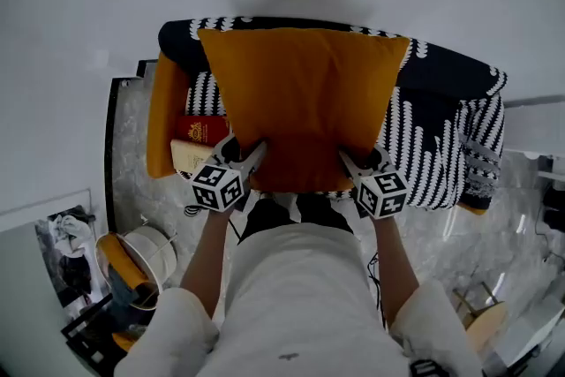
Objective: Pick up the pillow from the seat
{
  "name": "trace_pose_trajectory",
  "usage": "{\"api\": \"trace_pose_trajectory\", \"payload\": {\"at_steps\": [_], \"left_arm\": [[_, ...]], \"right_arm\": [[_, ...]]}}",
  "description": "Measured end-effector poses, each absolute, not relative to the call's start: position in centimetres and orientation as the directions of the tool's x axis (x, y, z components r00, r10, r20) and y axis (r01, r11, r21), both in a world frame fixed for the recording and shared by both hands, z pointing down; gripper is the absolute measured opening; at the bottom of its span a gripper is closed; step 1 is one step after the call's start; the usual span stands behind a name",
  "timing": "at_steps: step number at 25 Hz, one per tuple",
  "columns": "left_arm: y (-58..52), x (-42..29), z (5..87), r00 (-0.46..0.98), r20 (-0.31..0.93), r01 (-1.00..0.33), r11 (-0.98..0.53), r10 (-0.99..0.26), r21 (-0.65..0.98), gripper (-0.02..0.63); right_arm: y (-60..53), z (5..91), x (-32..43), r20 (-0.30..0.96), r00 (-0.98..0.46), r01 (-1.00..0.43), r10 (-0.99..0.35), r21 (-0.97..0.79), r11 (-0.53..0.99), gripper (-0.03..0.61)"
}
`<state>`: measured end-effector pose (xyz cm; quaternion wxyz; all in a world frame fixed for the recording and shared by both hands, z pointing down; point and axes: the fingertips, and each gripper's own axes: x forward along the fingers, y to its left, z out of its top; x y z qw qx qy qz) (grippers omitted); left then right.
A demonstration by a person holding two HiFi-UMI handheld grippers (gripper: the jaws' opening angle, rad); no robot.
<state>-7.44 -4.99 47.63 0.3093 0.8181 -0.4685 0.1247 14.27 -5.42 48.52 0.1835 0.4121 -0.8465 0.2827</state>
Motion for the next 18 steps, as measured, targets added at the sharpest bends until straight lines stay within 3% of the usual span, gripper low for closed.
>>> {"api": "trace_pose_trajectory", "payload": {"at_steps": [18], "left_arm": [[10.7, -18.4, 40.1, 0.602, 0.403, -0.793, -0.455, -0.689, 0.406, 0.241]], "right_arm": [[11.7, 41.3, 3.9, 0.470, -0.569, -0.822, -0.674, -0.321, 0.470, 0.229]]}}
